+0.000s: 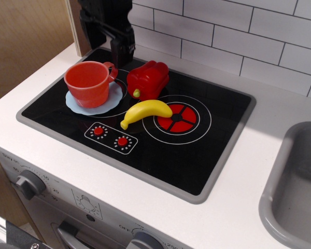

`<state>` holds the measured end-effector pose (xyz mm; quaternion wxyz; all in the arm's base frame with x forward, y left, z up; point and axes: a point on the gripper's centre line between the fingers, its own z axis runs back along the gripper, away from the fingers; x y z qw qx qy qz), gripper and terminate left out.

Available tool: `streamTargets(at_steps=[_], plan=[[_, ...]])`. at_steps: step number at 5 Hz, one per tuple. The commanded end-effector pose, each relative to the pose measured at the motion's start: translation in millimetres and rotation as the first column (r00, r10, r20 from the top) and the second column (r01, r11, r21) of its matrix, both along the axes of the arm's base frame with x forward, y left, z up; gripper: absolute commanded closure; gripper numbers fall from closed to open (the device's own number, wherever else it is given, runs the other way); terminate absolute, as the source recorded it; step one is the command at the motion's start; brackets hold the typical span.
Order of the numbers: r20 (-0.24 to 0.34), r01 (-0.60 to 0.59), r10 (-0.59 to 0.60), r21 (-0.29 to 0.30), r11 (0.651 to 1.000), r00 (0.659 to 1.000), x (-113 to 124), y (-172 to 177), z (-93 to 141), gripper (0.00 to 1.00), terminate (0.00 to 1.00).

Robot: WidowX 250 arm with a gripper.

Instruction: Take cup off plate

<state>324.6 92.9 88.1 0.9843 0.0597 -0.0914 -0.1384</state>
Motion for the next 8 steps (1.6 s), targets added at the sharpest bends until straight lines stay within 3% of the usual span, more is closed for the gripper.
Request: streamTargets(at_steps=[1, 3, 4, 8], plan=[[0.02, 0.02, -0.02, 0.023, 1.0, 1.0, 5.5, 4.2, 3.3, 0.0, 0.0], [0.026, 0.01, -0.011, 0.036, 0.999, 1.0, 9.2, 6.7, -4.4, 0.0, 0.0], [0.029, 0.019, -0.02, 0.024, 1.0, 0.999, 6.6, 6.5, -2.2, 1.0, 0.0], [0.018, 0.012, -0.012, 0.026, 1.0, 1.0, -1.5, 6.6, 14.3, 1.0, 0.0]])
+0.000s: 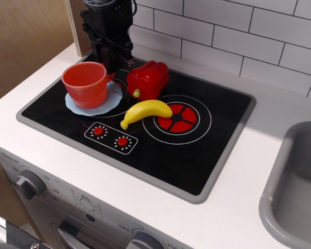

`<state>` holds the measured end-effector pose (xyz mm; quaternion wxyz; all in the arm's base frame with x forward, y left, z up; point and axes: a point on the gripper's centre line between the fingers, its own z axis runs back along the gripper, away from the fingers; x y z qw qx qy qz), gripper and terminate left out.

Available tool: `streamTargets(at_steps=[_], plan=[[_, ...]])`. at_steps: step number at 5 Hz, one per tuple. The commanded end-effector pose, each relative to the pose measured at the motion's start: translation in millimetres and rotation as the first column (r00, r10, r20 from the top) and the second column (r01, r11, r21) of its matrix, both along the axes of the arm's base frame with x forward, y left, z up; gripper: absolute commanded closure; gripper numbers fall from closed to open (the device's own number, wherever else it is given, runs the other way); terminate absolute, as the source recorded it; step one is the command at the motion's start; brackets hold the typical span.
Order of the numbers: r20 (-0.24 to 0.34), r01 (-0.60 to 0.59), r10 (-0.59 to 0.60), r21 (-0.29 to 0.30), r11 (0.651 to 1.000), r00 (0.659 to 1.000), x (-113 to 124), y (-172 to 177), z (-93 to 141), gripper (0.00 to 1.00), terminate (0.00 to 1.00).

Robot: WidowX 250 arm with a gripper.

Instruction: Take cup off plate

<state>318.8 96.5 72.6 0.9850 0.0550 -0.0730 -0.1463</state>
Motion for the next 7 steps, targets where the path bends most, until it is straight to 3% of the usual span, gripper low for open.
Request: streamTargets(at_steps=[1, 2, 5, 7], plan=[[0.069, -0.009, 0.007, 0.026, 1.0, 0.998, 1.4, 0.0, 40.3, 1.0, 0.0], [0.072, -0.001, 0.001, -0.01, 1.0, 0.997, -0.9, -11.4, 54.1, 1.0, 0.0], [0.028, 0.051, -0.05, -0.041, 0.998, 0.998, -15.5, -86.7, 58.6, 1.0, 0.0], [0.029, 0.011, -0.009, -0.074, 0.997, 1.0, 7.7, -128.5, 55.3, 1.0, 0.0]])
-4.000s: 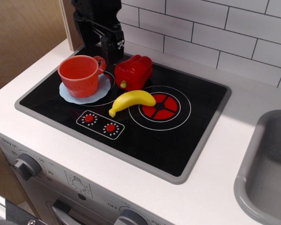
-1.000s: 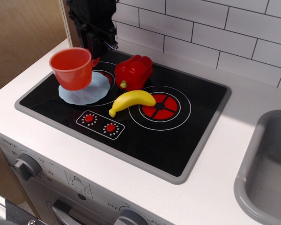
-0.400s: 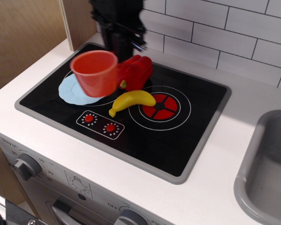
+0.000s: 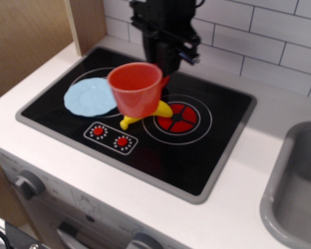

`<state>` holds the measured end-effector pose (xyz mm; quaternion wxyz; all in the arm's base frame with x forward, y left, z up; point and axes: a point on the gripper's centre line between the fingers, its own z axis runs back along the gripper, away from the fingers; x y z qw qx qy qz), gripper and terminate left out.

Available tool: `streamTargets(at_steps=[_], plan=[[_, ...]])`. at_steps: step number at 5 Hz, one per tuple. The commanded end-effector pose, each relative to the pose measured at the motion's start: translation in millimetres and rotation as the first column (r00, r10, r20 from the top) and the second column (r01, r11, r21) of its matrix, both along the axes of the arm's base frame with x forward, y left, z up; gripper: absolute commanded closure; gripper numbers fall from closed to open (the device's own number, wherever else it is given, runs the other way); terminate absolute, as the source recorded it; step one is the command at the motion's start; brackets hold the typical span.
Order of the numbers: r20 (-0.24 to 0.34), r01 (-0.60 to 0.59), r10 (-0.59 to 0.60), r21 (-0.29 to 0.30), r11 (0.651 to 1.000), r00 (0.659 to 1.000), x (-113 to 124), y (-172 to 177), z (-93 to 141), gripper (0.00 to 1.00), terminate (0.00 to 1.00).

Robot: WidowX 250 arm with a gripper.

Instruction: Take cup off plate

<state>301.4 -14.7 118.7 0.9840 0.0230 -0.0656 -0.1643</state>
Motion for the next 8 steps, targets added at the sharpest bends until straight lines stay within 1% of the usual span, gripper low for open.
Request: streamTargets(at_steps=[1, 2, 3, 4, 5, 6, 7, 8], plan=[[0.044, -0.051, 0.051, 0.004, 0.999, 0.998, 37.8, -30.0, -10.1, 1.0, 0.0], [0.038, -0.053, 0.053, -0.011, 0.999, 0.998, 42.7, -38.3, -25.6, 1.0, 0.0], [0.067, -0.067, 0.068, -0.011, 0.998, 0.995, 44.0, -42.7, -35.2, 1.0, 0.0], [0.08, -0.085, 0.088, -0.037, 0.996, 0.993, 47.0, -44.4, -31.2, 0.0, 0.0], [0.091, -0.12, 0.126, -0.069, 0.99, 0.988, 49.3, -42.0, -23.9, 0.0, 0.0], [0.104, -0.128, 0.135, -0.074, 0.989, 0.985, 51.3, -42.4, -23.0, 0.0, 0.0], [0.168, -0.043, 0.059, -0.096, 0.994, 0.984, 52.9, -46.2, -19.6, 0.0, 0.0], [0.28, 0.016, 0.017, -0.117, 0.993, 0.96, 54.4, -53.7, -16.9, 0.0, 1.0]])
